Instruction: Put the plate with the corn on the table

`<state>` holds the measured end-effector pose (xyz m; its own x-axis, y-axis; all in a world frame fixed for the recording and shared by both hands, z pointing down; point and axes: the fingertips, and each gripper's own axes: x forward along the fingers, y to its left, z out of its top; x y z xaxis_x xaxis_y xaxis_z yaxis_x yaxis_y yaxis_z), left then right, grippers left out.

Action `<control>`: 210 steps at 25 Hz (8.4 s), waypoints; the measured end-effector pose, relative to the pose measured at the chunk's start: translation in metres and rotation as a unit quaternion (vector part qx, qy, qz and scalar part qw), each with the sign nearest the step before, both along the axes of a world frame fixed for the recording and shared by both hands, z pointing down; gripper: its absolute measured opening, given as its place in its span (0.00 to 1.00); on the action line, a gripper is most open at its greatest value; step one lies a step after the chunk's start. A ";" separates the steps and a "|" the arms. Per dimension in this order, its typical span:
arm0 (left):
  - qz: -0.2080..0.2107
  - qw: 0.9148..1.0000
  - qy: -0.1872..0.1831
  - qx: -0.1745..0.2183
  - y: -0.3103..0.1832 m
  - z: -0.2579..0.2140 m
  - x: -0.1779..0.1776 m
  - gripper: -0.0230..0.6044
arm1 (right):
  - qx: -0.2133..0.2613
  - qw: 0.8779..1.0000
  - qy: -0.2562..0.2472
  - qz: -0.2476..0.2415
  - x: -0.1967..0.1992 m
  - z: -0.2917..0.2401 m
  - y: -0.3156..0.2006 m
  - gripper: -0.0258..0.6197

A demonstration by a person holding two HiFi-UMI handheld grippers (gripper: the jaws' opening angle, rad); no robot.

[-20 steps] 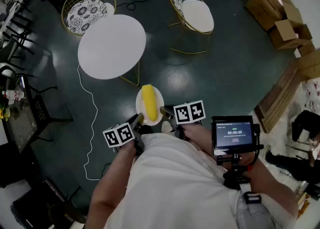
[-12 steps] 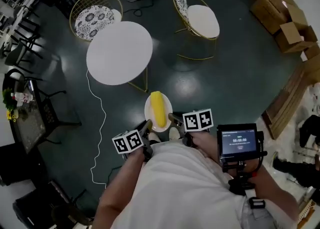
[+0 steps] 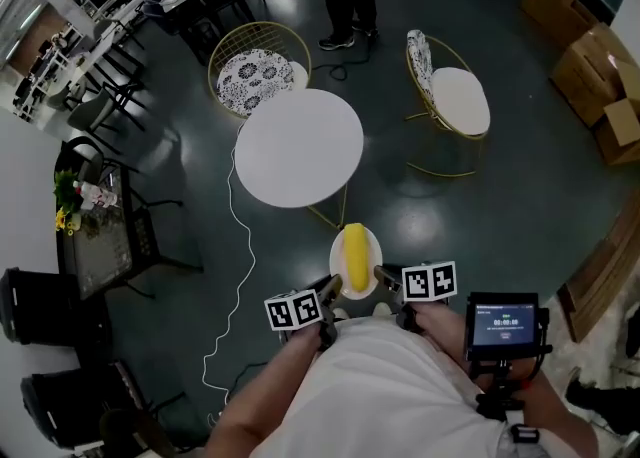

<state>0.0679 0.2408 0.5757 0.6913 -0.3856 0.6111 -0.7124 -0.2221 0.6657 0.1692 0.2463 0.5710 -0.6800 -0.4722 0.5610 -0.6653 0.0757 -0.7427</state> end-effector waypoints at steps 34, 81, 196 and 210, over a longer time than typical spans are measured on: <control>-0.100 0.995 -0.014 0.002 0.059 -0.009 -0.056 0.13 | 0.003 0.996 -0.025 -0.087 -0.057 -0.006 0.037 0.12; -0.097 0.995 0.030 0.001 -0.138 -0.007 -0.218 0.13 | 0.012 0.997 0.005 -0.072 -0.218 -0.011 -0.157 0.12; -0.076 0.990 -0.082 -0.083 -0.480 0.171 -0.202 0.13 | -0.086 0.989 0.046 -0.111 -0.200 0.182 -0.501 0.12; -0.073 0.990 -0.090 -0.085 -0.524 0.183 -0.198 0.13 | -0.072 0.991 0.064 -0.097 -0.198 0.190 -0.543 0.12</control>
<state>-0.1298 -0.2835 0.7588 0.5092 -0.3550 0.7840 -0.8396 -0.0043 0.5433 -0.0289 -0.2963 0.7610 -0.6691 -0.2490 0.7003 -0.7380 0.1108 -0.6657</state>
